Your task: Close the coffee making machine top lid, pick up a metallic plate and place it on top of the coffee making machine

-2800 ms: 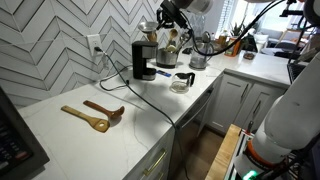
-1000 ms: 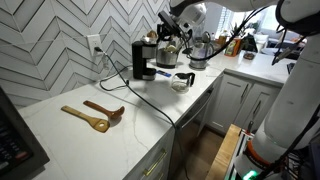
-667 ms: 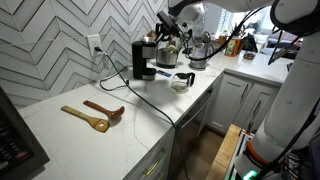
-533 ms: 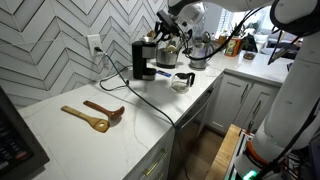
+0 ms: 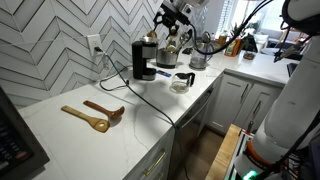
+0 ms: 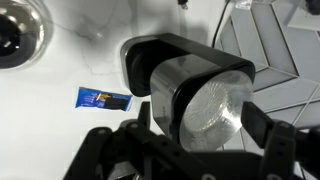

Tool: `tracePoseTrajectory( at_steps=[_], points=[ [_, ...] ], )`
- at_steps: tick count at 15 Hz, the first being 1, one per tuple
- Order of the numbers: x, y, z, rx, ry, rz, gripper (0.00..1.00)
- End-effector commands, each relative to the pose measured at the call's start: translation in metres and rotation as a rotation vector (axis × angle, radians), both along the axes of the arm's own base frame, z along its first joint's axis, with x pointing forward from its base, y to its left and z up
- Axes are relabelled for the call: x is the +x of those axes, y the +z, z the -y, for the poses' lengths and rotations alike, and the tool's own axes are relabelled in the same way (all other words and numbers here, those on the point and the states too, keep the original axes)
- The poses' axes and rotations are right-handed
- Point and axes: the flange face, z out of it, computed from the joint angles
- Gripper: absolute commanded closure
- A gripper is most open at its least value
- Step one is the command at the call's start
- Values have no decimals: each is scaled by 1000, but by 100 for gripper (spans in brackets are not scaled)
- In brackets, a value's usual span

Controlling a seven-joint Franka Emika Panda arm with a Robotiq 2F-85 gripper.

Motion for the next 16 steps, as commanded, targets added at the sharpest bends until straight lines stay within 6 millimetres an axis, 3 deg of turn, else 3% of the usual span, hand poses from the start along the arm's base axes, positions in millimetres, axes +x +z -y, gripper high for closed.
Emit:
tracePoseTrajectory(
  at_steps=[1, 11, 12, 16],
  points=[
    [-19, 25, -6, -125, 118, -92, 0],
    [-38, 69, -22, -496, 300, -88, 0],
    [-28, 65, -19, -435, 283, -95, 0],
    [-28, 67, -19, -440, 283, -92, 0]
  ],
)
